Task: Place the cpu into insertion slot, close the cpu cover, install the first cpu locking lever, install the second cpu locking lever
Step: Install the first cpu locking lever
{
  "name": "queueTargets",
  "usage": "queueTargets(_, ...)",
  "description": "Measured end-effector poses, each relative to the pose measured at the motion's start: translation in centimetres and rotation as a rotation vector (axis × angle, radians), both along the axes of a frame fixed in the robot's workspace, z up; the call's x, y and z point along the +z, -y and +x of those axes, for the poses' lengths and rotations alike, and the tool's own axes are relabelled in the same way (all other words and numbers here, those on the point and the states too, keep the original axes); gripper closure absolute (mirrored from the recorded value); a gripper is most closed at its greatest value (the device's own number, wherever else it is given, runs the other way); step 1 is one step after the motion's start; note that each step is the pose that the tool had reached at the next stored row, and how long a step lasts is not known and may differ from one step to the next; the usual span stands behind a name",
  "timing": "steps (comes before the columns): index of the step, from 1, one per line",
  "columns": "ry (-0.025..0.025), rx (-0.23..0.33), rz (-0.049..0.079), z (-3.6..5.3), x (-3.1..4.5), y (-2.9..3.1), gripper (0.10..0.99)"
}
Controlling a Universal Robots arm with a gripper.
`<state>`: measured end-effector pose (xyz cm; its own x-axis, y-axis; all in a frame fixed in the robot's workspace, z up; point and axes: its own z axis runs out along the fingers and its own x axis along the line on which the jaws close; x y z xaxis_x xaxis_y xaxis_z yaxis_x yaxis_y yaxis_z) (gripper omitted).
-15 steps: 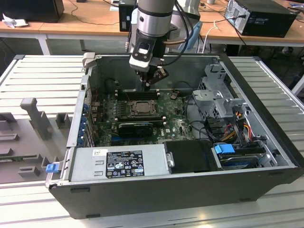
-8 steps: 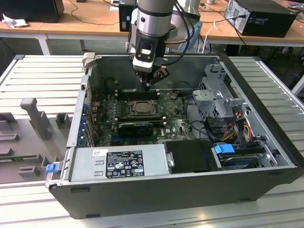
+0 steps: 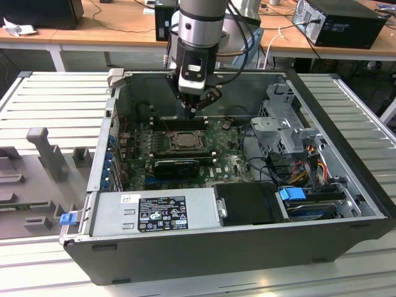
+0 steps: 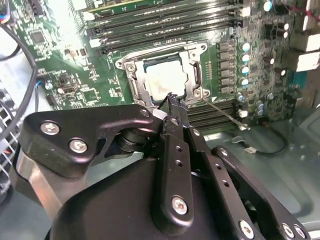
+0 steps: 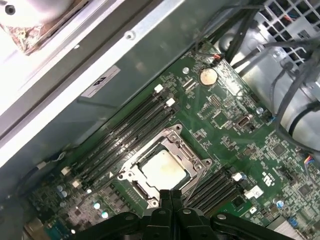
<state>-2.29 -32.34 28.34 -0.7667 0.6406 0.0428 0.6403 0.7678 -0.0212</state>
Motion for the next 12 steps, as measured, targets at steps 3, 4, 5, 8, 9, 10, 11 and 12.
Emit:
queueTargets(3,0.0006,0.06,0.0,0.0,-0.01,0.0,0.98)
queueTargets(4,0.0023,0.084,0.0,0.0,-0.03,0.0,0.98)
queueTargets(5,0.0089,0.1,0.0,-0.01,-0.06,0.0,0.98)
queueTargets(8,0.0287,0.102,0.039,-0.23,-0.09,0.0,0.98)
queueTargets(9,0.0297,0.102,0.057,-0.23,-0.1,0.0,0.98)
queueTargets(10,0.0302,0.106,0.07,-0.23,-0.11,0.0,0.98)
queueTargets(11,0.0303,0.113,0.077,-0.24,-0.12,0.0,0.98)
queueTargets(12,0.03,0.124,0.079,-0.24,-0.12,-0.01,0.98)
